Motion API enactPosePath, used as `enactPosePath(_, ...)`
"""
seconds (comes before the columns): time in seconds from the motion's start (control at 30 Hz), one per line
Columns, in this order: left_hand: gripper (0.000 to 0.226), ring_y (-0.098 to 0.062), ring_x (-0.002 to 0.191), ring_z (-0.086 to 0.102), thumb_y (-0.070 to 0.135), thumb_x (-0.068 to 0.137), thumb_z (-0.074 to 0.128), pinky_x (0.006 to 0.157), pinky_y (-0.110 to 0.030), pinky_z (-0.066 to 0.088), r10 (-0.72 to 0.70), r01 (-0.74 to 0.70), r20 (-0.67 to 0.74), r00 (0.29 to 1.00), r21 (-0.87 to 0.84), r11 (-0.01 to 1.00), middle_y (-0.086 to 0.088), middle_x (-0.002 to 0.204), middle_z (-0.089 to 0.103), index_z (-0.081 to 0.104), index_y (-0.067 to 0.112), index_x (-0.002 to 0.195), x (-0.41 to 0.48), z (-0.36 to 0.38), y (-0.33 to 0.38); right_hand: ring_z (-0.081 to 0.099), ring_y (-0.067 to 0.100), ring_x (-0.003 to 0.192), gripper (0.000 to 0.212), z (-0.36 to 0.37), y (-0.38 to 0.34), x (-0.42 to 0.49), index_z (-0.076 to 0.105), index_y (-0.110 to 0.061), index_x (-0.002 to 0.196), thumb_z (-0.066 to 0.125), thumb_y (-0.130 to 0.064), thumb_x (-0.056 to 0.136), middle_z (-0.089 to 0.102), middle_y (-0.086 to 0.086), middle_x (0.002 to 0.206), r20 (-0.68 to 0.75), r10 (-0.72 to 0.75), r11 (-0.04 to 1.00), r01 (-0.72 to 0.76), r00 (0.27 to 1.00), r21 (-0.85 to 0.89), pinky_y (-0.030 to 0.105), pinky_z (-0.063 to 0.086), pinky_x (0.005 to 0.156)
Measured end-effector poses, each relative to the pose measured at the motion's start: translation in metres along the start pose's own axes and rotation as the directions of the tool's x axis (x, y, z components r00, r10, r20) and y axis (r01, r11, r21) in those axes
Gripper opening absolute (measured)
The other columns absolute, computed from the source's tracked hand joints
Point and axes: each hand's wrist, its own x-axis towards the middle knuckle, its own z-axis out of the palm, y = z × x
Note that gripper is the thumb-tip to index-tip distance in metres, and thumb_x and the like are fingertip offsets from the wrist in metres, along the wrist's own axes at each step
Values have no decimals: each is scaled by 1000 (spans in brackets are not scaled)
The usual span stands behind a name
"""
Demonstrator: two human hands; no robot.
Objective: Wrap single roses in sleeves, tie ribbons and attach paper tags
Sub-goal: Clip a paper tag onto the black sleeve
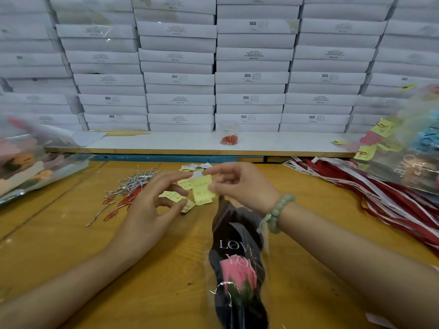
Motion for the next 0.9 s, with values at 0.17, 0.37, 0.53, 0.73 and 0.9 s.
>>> enactPosePath(0.17,46,-5,100,62,-10,90,55,78,-18,53,-54,55,-37,998,36,998,11,119,57,63,27,114,2,2,-1,59,-11,61,8,-24,27,-3,67,-24,93,68,-26,86,67,-13,77,-333,153,975,-87,930,204,4,42,53)
enactPosePath(0.37,46,-3,101,61,-13,90,52,77,-12,49,-99,100,-25,995,29,995,11,117,58,65,27,108,3,2,-5,63,-1,78,12,-24,47,-13,71,-23,84,63,-30,89,70,-13,80,-275,238,944,-156,932,290,15,45,64)
enactPosePath(0.53,53,9,106,53,-10,89,50,76,-5,43,-191,195,-111,975,33,980,20,114,59,62,39,105,5,-3,-15,61,12,72,21,-16,46,-17,71,-6,84,66,-26,88,69,11,81,-171,187,973,-159,967,165,13,50,58)
enactPosePath(0.73,45,14,90,56,-7,89,49,60,-3,45,-332,334,-336,882,-53,941,10,112,58,62,29,113,18,-29,-29,51,1,53,16,-15,44,-19,69,-16,74,66,-23,88,59,-8,61,-139,141,977,-116,980,180,10,41,52)
enactPosePath(0.9,29,-17,97,57,-4,90,51,69,-22,42,-405,434,-211,890,114,894,-1,104,64,64,17,104,29,-59,-51,54,4,60,15,-14,45,-19,70,-15,76,68,-26,87,64,0,70,-154,122,982,-97,981,160,13,45,55)
